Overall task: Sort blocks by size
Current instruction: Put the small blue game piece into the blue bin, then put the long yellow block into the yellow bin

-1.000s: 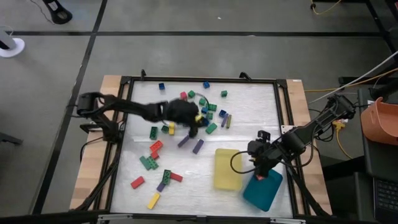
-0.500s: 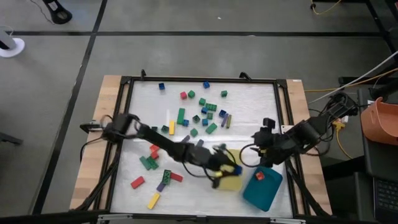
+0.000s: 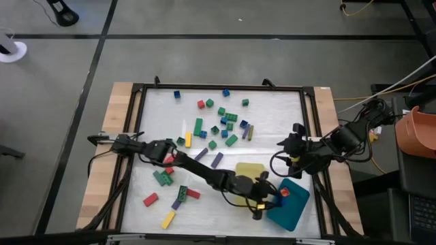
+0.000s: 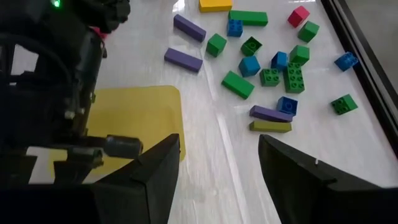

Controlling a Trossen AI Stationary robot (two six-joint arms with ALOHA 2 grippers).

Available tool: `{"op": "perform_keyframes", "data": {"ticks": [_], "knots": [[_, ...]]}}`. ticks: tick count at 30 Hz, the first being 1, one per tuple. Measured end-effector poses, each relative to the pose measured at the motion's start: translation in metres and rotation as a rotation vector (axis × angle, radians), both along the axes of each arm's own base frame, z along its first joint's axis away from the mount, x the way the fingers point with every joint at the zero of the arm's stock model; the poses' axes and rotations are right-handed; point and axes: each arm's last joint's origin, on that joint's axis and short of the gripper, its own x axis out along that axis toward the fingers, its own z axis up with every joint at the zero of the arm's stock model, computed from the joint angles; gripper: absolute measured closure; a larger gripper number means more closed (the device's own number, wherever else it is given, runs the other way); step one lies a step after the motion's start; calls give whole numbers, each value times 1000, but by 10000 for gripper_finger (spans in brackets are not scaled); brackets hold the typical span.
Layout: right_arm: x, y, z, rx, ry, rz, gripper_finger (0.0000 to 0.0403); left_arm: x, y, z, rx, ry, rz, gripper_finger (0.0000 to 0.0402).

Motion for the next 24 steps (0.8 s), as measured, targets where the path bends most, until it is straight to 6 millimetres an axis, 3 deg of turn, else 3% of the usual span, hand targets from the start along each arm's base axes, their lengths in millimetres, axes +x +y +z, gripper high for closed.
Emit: {"op": "perform_keyframes", "data": {"ticks": [5,14,18,21,24], "knots": [[0,0,0,0,0,0,185,2,-2,-2,62,-20,-7,258],[0,0,0,0,0,0,185,2,-2,-2,60,-20,-7,196],[0,0,0,0,0,0,185,2,-2,-1,94,-23,-9,198],[0,0,-1,0,1,0,185,-1,1,15,199,8,-16,210],[1,0,-5,-7,10,0,185,-11,12,47,316,111,-24,222]]}}
